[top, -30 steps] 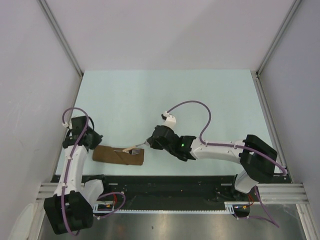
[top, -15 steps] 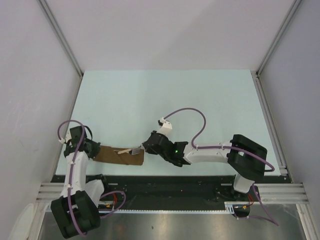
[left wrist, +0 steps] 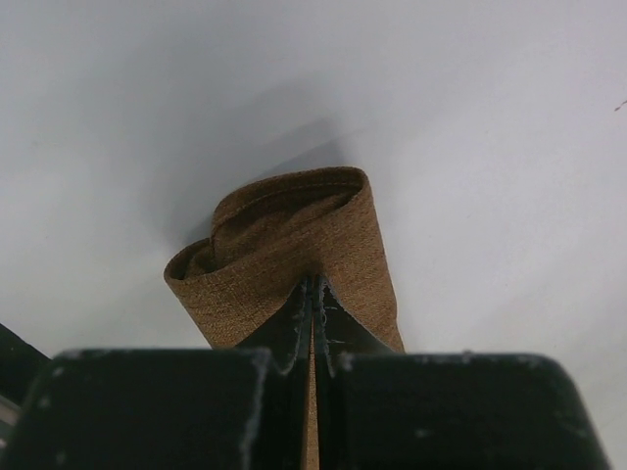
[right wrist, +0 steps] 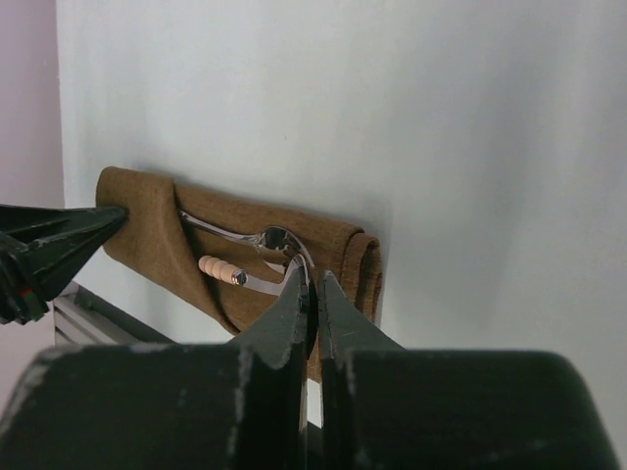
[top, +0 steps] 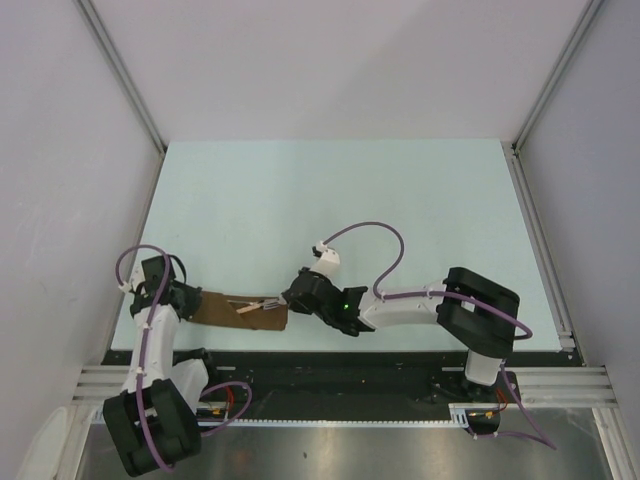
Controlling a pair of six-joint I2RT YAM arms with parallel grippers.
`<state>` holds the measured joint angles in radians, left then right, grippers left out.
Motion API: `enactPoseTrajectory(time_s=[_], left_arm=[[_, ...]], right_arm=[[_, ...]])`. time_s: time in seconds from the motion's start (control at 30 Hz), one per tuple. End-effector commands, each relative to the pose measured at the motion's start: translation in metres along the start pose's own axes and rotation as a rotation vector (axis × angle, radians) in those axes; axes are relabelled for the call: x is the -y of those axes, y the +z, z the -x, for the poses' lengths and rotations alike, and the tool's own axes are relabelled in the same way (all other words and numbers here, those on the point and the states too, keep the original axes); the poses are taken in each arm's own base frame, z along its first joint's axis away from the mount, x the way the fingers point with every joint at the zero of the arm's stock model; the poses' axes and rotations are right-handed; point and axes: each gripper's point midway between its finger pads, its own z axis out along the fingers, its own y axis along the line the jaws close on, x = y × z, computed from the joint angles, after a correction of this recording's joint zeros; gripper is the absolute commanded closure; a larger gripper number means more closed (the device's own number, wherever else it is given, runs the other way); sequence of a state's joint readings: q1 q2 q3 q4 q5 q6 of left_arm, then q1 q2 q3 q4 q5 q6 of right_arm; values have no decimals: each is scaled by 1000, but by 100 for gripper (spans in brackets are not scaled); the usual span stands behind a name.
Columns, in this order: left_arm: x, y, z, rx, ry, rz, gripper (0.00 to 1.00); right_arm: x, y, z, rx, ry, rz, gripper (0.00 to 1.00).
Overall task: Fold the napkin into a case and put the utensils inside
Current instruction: Insert the spoon into the folded napkin.
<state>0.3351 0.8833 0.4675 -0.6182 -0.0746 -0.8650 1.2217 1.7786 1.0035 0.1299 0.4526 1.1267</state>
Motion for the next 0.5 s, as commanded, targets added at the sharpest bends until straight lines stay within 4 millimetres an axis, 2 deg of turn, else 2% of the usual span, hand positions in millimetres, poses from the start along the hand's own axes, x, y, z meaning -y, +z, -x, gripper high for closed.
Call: enactPoseTrajectory(time_s=[0.0,0.47], left_arm=[[-2,1,2,18,-43,0,100],[-3,0,-1,2,-57,3,99]], right_arm=[[-26,1,2,27,87,72,100],[-30,14,-32,-22,219,78,100]])
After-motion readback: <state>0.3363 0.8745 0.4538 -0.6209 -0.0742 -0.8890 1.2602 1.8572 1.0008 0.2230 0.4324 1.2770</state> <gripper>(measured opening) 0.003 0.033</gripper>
